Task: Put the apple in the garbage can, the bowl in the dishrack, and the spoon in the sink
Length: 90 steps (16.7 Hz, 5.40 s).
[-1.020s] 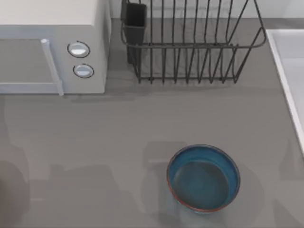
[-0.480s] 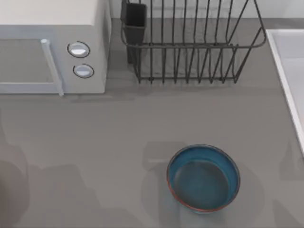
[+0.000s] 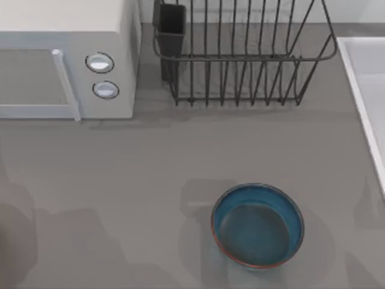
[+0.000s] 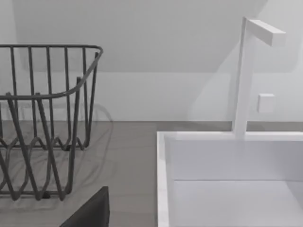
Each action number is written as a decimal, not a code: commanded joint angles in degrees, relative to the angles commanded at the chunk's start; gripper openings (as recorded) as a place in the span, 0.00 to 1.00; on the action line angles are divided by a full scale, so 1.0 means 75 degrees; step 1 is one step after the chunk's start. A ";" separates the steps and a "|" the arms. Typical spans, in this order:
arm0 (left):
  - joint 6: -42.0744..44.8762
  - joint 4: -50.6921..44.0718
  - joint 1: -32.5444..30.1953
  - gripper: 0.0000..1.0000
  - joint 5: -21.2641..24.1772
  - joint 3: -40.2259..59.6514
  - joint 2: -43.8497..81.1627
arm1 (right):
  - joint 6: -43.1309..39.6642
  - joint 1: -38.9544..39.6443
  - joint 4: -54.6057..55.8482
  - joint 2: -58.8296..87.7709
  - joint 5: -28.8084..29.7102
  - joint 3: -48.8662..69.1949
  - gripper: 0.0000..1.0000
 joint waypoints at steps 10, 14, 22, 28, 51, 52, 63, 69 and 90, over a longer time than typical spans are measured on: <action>0.0000 0.0000 0.0000 1.00 0.0000 0.0000 0.0000 | 0.0000 0.0000 0.0000 0.0000 0.0000 0.0000 1.00; 0.0000 0.0000 0.0000 1.00 0.0000 0.0000 0.0000 | 0.0000 0.0000 0.0000 0.0000 0.0000 0.0000 1.00; 0.0925 0.0984 -0.0313 1.00 0.0035 -0.0817 -0.1089 | 0.0000 0.0000 0.0000 0.0000 0.0000 0.0000 1.00; 0.3549 0.3511 -0.1122 1.00 -0.0015 -0.3262 -0.4874 | 0.0000 0.0000 0.0000 0.0000 0.0000 0.0000 1.00; 0.8774 0.8885 -0.2815 1.00 0.0043 -0.8125 -1.1825 | 0.0542 0.0563 -0.1081 0.1222 -0.0009 0.1163 1.00; 0.8774 0.8885 -0.2815 1.00 0.0043 -0.8125 -1.1825 | 0.0738 0.0766 -0.1468 0.1708 -0.0015 0.1588 1.00; 0.8774 0.8885 -0.2815 1.00 0.0043 -0.8125 -1.1825 | 0.3504 0.3450 -0.6876 0.9753 -0.0082 0.7339 1.00; 0.8774 0.8885 -0.2815 1.00 0.0043 -0.8125 -1.1825 | 0.4521 0.4429 -0.8791 1.2398 -0.0021 0.9601 1.00; 0.8774 0.8885 -0.2815 1.00 0.0043 -0.8125 -1.1825 | 0.4750 0.4644 -0.6128 1.3860 0.0005 0.7991 1.00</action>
